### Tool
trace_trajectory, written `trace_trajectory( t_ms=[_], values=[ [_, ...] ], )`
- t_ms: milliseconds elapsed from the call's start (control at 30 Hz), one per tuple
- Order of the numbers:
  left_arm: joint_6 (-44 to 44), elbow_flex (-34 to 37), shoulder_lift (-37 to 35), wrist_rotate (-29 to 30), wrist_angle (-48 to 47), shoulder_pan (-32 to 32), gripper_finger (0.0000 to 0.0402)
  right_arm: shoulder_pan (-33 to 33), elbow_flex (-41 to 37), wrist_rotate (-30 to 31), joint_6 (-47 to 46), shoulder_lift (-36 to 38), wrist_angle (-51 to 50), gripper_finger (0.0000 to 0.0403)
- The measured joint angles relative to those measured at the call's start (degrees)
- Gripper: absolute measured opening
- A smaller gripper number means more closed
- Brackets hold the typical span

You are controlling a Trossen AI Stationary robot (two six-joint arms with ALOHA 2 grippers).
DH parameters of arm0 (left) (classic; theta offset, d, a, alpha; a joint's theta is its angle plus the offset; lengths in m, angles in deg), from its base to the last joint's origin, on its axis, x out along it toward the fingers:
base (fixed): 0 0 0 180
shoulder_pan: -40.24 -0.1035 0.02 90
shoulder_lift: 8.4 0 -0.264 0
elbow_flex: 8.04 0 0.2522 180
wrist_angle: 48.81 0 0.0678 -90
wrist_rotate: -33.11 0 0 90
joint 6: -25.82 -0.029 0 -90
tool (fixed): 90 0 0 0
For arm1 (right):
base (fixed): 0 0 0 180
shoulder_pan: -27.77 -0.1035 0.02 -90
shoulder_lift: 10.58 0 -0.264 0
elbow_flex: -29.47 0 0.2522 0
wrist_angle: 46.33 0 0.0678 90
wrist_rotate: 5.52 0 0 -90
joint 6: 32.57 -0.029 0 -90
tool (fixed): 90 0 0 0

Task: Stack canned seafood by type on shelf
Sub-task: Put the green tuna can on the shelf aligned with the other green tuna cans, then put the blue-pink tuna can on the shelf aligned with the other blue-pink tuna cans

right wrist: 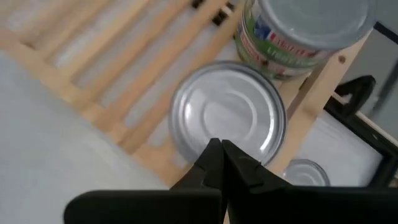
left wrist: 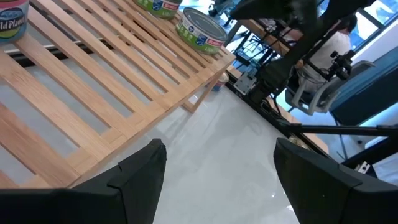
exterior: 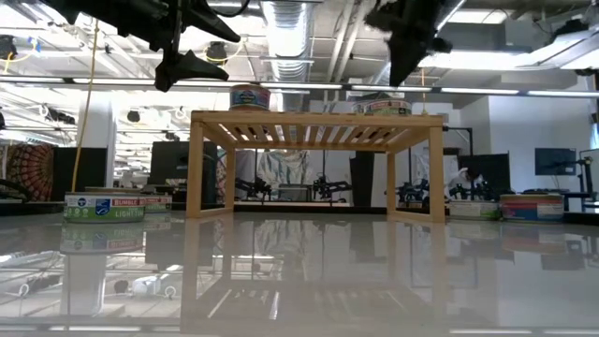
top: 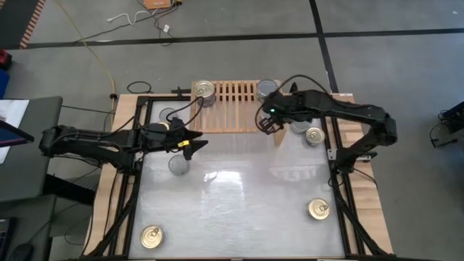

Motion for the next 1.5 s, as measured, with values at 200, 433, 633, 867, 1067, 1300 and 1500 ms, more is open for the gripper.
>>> trace_trajectory(
  t_ms=[200,433,633,867,1067,1300,1500],
  values=[
    [0.3,0.0,0.0,0.0,0.0,0.0,0.0286,-2.1,0.0,-0.1,-6.7,6.4,-2.8,0.0022],
    [1.0,0.0,0.0,0.0,-0.9,0.0,0.0286,-9.4,0.0,-0.1,-21.2,11.3,-12.4,0.0022],
    [2.7,0.0,0.0,-0.5,-2.3,0.0,0.0286,-21.7,-2.8,6.7,-35.1,11.6,-19.3,0.0022],
    [5.9,0.0,0.0,-0.9,-2.5,0.1,0.0286,-35.1,-12.1,5.6,-49.0,10.6,-18.7,0.0022],
    [9.2,-0.1,0.4,0.4,-2.9,2.0,0.0286,-43.4,-19.0,-3.9,-59.3,11.8,-13.7,0.0022],
    [11.7,-0.1,3.3,8.9,-2.5,8.6,0.0286,-49.9,-26.1,-5.7,-62.8,18.1,-4.7,0.0022],
    [15.8,-2.5,7.8,18.0,-2.6,16.8,0.0286,-52.4,-33.2,-5.7,-62.2,24.9,-1.1,0.0022]
  ],
)
